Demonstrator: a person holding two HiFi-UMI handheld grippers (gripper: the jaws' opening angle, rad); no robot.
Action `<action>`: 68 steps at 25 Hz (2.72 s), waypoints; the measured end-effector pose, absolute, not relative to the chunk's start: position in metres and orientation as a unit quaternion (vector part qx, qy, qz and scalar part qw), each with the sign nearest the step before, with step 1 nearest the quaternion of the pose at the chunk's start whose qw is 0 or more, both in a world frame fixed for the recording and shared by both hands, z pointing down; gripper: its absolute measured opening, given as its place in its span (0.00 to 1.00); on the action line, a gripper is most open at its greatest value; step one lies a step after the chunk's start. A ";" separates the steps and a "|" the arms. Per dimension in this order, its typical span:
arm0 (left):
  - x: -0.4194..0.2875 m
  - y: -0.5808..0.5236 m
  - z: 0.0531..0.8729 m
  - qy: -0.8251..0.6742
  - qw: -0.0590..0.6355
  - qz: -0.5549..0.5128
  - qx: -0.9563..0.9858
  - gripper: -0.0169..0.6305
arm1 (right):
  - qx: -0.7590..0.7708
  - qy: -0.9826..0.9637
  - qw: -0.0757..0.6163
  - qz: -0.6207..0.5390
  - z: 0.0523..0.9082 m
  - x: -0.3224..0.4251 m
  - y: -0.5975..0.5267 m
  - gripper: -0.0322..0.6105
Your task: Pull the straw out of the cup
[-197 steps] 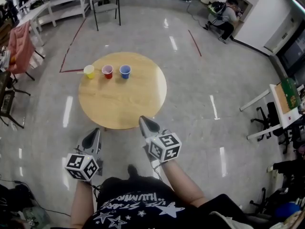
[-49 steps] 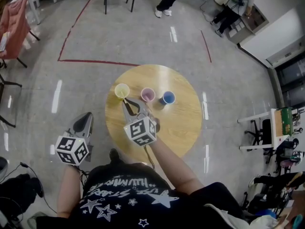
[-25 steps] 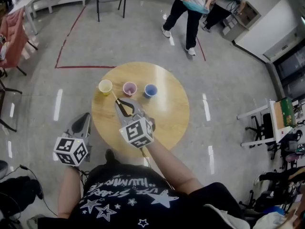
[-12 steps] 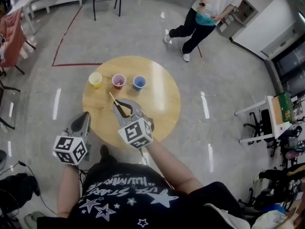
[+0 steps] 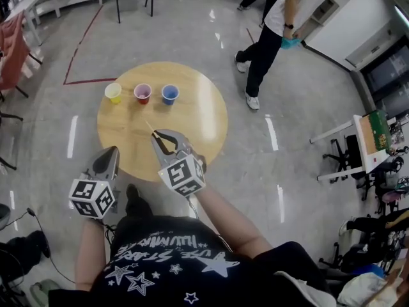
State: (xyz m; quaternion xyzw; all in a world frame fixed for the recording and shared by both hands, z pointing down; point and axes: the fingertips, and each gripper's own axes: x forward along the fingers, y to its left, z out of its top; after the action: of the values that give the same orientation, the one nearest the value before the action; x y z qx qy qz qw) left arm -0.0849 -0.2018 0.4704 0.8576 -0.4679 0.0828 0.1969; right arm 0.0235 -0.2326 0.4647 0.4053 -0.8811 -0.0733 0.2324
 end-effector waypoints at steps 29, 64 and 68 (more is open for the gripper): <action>-0.014 -0.028 0.483 -0.473 0.194 0.077 0.856 0.04 | 0.440 -0.867 0.226 -0.049 0.483 0.121 -0.050 0.08; -0.070 0.136 0.466 -0.425 0.192 0.067 0.882 0.04 | 0.496 -0.839 0.223 0.002 0.477 0.077 0.126 0.08; -0.080 0.155 0.470 -0.422 0.192 0.067 0.884 0.04 | 0.495 -0.839 0.226 -0.003 0.480 0.065 0.147 0.08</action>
State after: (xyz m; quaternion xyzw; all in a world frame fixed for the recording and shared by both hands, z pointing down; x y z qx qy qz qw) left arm -0.0802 0.1546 0.4699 0.8837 -0.4217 0.0673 0.1917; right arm 0.0648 0.1470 0.4801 0.4953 -0.8389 -0.0025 0.2256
